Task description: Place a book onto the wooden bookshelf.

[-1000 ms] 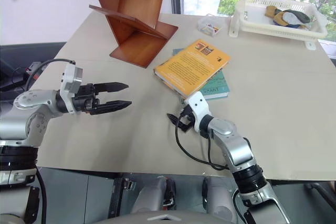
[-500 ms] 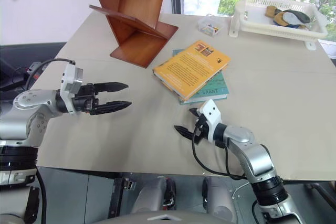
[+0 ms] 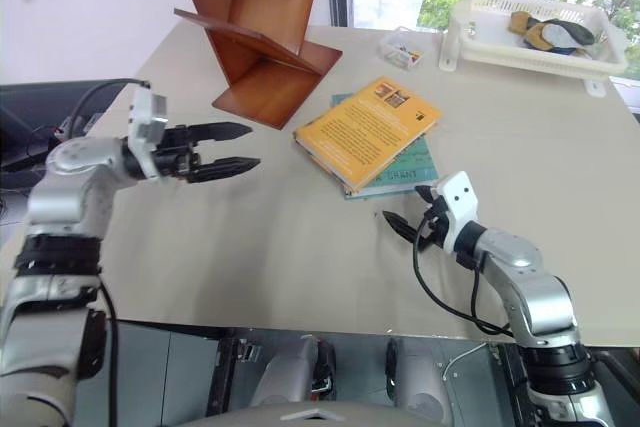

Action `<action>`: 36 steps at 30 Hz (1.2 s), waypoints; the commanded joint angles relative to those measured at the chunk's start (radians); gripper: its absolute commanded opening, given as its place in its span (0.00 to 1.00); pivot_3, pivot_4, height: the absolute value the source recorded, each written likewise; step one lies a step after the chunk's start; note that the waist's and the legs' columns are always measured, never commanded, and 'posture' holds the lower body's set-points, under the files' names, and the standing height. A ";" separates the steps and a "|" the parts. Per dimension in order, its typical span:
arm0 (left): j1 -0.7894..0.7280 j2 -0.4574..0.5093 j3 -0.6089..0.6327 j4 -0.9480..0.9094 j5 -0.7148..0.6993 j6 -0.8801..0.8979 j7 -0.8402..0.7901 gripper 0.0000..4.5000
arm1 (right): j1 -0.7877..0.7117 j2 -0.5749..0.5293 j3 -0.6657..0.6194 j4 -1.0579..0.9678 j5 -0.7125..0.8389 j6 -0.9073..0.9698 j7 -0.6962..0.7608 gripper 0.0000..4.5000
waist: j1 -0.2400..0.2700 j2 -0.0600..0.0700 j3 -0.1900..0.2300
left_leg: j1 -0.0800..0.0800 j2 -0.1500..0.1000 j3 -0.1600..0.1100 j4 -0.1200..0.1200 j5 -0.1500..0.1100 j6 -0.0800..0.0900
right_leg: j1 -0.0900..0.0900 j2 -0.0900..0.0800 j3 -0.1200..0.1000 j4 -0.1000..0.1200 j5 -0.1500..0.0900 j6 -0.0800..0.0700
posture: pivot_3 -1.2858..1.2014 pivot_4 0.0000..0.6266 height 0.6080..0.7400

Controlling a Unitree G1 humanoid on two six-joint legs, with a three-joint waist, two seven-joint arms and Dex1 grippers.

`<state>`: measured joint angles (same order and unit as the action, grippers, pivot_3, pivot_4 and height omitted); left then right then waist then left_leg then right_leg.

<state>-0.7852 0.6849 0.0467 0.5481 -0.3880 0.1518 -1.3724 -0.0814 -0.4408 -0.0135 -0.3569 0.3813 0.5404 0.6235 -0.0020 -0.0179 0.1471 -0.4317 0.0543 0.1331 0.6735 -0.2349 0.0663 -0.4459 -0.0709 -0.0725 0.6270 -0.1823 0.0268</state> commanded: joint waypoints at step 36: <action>-0.651 -0.350 -0.284 0.813 0.675 -0.394 -0.137 0.99 | 0.145 -0.080 -0.273 -0.256 0.173 0.065 -0.142 1.00 | -0.006 -0.002 0.001 | -0.002 0.001 -0.002 0.003 -0.005 0.009 | 0.000 0.000 0.001 0.000 -0.001 -0.001 | 0.52 0.24 0.79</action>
<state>-1.4162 0.3297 -0.2283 1.3582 0.2716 -0.2392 -1.4519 0.0654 -0.5124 -0.2647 -0.5913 0.5509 0.6241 0.4889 -0.0082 -0.0195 0.1477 -0.4333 0.0551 0.1314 0.6769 -0.2401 0.0750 -0.4460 -0.0710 -0.0719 0.6273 -0.1830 0.0260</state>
